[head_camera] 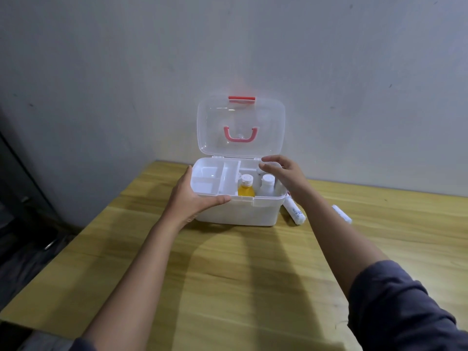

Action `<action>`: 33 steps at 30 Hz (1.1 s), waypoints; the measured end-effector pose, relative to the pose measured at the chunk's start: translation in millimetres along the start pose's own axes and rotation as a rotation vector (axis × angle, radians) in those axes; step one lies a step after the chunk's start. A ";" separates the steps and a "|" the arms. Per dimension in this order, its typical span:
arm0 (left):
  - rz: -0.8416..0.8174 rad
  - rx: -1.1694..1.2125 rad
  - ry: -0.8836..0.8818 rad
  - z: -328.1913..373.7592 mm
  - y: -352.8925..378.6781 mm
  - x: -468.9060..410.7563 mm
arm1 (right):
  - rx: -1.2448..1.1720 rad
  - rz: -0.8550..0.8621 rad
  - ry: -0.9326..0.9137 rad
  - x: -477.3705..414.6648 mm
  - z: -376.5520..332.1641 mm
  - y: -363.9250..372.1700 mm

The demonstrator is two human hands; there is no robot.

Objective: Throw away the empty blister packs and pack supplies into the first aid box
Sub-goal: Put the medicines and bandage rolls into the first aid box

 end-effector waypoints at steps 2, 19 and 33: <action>0.007 0.002 0.000 -0.3 0.1 1.4 | -0.004 0.004 0.000 0.3 -0.3 -1.5; 0.034 0.064 -0.023 -1.3 6.3 5.6 | 0.848 0.218 0.321 79.6 67.2 -74.3; 0.121 0.021 -0.027 3.9 11.0 18.5 | 0.851 0.097 0.128 66.8 58.6 -32.3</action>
Point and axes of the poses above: each hand's wrist, its own x-axis away from the middle knuckle, its own y-axis out of the palm, z = x × y, the point moved 7 cm from there along -x, towards the middle knuckle, and after that the axes turned 6 degrees about -y, right-handed, at the moved point
